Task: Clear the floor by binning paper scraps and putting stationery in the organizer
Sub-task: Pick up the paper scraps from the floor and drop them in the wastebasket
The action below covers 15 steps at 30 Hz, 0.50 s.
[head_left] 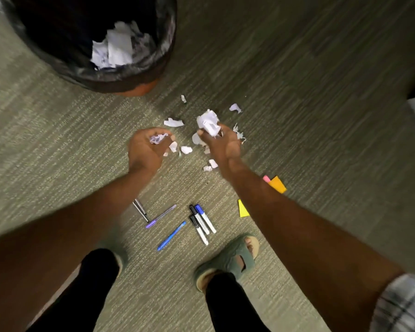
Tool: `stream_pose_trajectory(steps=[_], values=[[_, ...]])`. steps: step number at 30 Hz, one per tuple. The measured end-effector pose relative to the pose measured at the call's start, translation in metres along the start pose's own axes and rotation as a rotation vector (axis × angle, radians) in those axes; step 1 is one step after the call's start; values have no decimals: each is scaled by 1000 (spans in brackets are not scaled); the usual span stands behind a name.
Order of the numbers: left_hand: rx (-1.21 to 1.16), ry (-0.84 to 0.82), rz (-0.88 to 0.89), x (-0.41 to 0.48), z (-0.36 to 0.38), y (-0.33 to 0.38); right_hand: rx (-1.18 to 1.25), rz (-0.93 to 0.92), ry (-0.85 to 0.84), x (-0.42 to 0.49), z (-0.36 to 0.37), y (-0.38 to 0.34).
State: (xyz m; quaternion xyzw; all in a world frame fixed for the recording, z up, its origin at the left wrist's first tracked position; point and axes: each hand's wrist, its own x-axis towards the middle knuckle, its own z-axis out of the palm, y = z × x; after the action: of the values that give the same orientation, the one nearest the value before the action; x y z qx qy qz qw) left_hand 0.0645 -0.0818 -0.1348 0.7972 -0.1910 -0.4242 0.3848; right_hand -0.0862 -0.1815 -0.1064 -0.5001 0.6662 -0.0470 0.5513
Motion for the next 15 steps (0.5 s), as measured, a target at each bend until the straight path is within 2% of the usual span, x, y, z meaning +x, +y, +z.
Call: stream_pose_trajectory(steps=[3, 5, 11, 13, 15], values=[[-159, 74, -81, 3, -24, 60, 100, 8, 14, -15, 14, -58], [-258, 102, -74, 9, -44, 95, 130, -28, -8, -22, 23, -96], [-371, 143, -87, 50, -102, 169, 341, -42, -39, -30, 48, -202], [-461, 178, -146, 64, -115, 192, 437, 14, -114, -32, 54, -228], [-498, 144, -207, 71, -128, 215, 438, 8, -205, -33, 58, -252]])
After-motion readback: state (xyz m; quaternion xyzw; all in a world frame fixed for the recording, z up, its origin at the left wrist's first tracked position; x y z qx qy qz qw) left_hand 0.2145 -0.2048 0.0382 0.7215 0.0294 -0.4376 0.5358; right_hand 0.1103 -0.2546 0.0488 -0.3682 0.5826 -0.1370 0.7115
